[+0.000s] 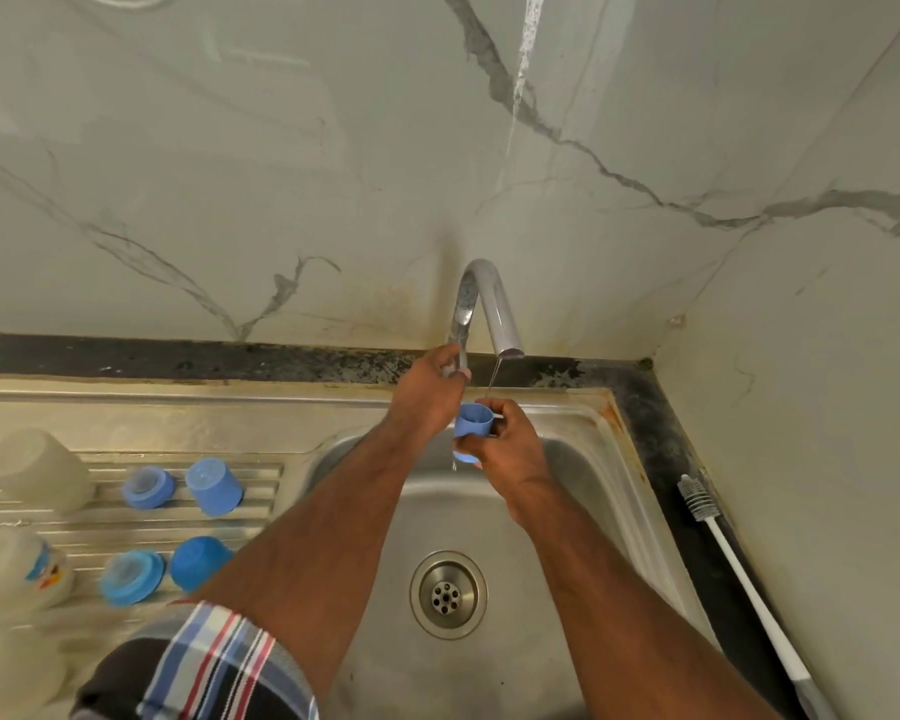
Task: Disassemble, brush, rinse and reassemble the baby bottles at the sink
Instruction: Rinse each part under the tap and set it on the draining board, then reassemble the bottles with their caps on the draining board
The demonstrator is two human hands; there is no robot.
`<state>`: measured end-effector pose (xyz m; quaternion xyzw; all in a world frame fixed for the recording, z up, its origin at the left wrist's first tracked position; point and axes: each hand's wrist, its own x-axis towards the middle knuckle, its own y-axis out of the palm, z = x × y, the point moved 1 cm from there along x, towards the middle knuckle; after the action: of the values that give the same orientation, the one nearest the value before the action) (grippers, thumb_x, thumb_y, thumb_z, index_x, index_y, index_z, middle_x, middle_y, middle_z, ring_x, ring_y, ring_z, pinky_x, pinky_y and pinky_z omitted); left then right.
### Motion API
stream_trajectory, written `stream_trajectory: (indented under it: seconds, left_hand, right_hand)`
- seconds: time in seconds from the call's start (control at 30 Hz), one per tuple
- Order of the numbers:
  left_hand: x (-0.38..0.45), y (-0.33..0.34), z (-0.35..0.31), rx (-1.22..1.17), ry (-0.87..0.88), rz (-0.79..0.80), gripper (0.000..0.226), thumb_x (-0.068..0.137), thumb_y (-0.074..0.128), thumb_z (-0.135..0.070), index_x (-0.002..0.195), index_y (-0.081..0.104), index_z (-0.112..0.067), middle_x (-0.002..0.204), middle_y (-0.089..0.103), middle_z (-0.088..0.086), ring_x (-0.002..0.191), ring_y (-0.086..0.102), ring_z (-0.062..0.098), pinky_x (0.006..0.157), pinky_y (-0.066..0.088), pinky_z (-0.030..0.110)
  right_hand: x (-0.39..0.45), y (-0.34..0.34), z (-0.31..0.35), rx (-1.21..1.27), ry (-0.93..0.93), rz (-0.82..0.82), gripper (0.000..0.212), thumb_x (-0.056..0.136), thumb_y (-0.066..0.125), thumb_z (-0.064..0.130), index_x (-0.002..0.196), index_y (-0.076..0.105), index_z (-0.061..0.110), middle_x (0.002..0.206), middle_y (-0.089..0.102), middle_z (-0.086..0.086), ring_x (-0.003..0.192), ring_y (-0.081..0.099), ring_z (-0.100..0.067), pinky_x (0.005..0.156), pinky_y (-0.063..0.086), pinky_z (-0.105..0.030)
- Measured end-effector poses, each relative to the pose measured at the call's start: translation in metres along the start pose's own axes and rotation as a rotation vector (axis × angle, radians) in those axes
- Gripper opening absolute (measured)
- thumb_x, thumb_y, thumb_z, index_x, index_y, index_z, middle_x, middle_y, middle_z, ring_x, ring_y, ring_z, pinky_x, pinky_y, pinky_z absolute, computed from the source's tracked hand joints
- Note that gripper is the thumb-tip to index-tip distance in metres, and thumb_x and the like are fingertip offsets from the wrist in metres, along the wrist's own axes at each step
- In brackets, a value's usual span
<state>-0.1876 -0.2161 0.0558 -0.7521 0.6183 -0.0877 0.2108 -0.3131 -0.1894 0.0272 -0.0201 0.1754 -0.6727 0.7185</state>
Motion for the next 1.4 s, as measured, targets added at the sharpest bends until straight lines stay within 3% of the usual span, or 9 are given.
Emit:
stream_trajectory:
  seconds: [0.1, 0.3, 0.4, 0.5, 0.7, 0.8, 0.9, 1.2, 1.4]
  left_hand:
    - [0.005, -0.005, 0.0, 0.003, 0.026, 0.177, 0.053, 0.103, 0.056, -0.026, 0.154, 0.043, -0.029, 0.153, 0.05, 0.001, 0.133, 0.054, 0.023, 0.104, 0.051, 0.039]
    - [-0.007, -0.015, 0.018, -0.533, -0.193, 0.249, 0.019, 0.092, 0.063, -0.012, 0.106, 0.069, -0.022, 0.104, 0.066, 0.004, 0.092, 0.06, 0.018, 0.084, 0.051, 0.034]
    - [-0.035, -0.001, 0.027, -0.766, -0.266, 0.4, 0.018, 0.093, 0.062, 0.0, 0.093, 0.067, -0.018, 0.088, 0.071, 0.002, 0.079, 0.065, 0.013, 0.07, 0.057, 0.026]
    - [-0.053, 0.012, 0.032, -0.823, -0.225, 0.268, 0.02, 0.073, 0.074, -0.008, 0.088, 0.071, -0.022, 0.08, 0.071, -0.002, 0.07, 0.068, 0.011, 0.068, 0.06, 0.03]
    - [-0.097, -0.008, 0.066, -0.098, 0.02, 0.069, 0.025, 0.094, 0.063, -0.01, 0.115, 0.071, -0.019, 0.108, 0.074, 0.001, 0.093, 0.065, 0.014, 0.074, 0.046, 0.016]
    - [-0.124, -0.033, 0.079, 0.127, 0.099, -0.006, 0.022, 0.092, 0.062, -0.015, 0.113, 0.066, -0.02, 0.11, 0.072, 0.007, 0.102, 0.066, 0.028, 0.081, 0.048, 0.029]
    - [-0.15, -0.06, 0.086, 0.169, 0.113, -0.075, 0.022, 0.093, 0.061, -0.013, 0.114, 0.068, -0.016, 0.113, 0.071, 0.006, 0.105, 0.064, 0.025, 0.087, 0.047, 0.029]
    - [-0.248, -0.17, 0.129, 0.292, 0.028, -0.206, 0.021, 0.087, 0.069, -0.009, 0.098, 0.062, -0.025, 0.096, 0.067, -0.011, 0.085, 0.059, 0.004, 0.075, 0.042, 0.019]
    - [-0.289, -0.192, 0.181, 0.337, -0.121, -0.113, 0.021, 0.087, 0.063, -0.012, 0.102, 0.061, -0.026, 0.096, 0.069, -0.005, 0.087, 0.061, 0.015, 0.08, 0.049, 0.032]
  right_hand:
    - [-0.005, 0.0, 0.006, -0.006, -0.024, -0.021, 0.047, 0.079, 0.079, -0.002, 0.112, 0.055, 0.022, 0.108, 0.067, 0.0, 0.093, 0.065, -0.016, 0.073, 0.051, -0.018]
    - [-0.026, -0.013, 0.033, -0.436, -0.185, -0.073, 0.051, 0.074, 0.082, 0.015, 0.12, 0.061, 0.021, 0.102, 0.062, 0.005, 0.093, 0.062, -0.017, 0.076, 0.044, -0.027]
    - [-0.042, -0.025, 0.06, -0.757, -0.361, -0.056, 0.033, 0.072, 0.08, 0.023, 0.103, 0.069, 0.016, 0.09, 0.068, -0.002, 0.085, 0.064, -0.024, 0.071, 0.044, -0.032]
    - [-0.05, -0.04, 0.067, -1.117, -0.63, -0.063, 0.025, 0.074, 0.063, 0.041, 0.085, 0.072, 0.021, 0.078, 0.069, -0.005, 0.072, 0.065, -0.031, 0.068, 0.042, -0.033]
    - [-0.066, -0.045, 0.019, -1.271, -0.374, 0.199, 0.021, 0.063, 0.045, 0.05, 0.074, 0.06, 0.04, 0.078, 0.057, 0.009, 0.08, 0.058, -0.022, 0.073, 0.049, -0.036]
    - [-0.078, -0.024, 0.006, -1.028, -0.336, 0.219, 0.016, 0.071, 0.07, 0.037, 0.085, 0.063, 0.04, 0.087, 0.062, 0.009, 0.084, 0.059, -0.022, 0.072, 0.041, -0.032]
    - [-0.086, -0.001, -0.008, -0.83, -0.245, 0.323, 0.046, 0.06, 0.079, 0.031, 0.104, 0.067, 0.028, 0.102, 0.066, -0.001, 0.09, 0.062, -0.021, 0.074, 0.044, -0.03]
    - [-0.151, 0.114, 0.02, -0.682, -0.389, 0.698, 0.043, 0.063, 0.085, 0.022, 0.102, 0.069, 0.029, 0.099, 0.063, 0.008, 0.089, 0.062, -0.007, 0.068, 0.039, -0.005]
    - [-0.185, 0.186, 0.027, -0.806, -0.446, 0.699, 0.045, 0.072, 0.077, 0.018, 0.113, 0.061, 0.024, 0.112, 0.056, 0.005, 0.096, 0.055, -0.012, 0.073, 0.043, -0.022]
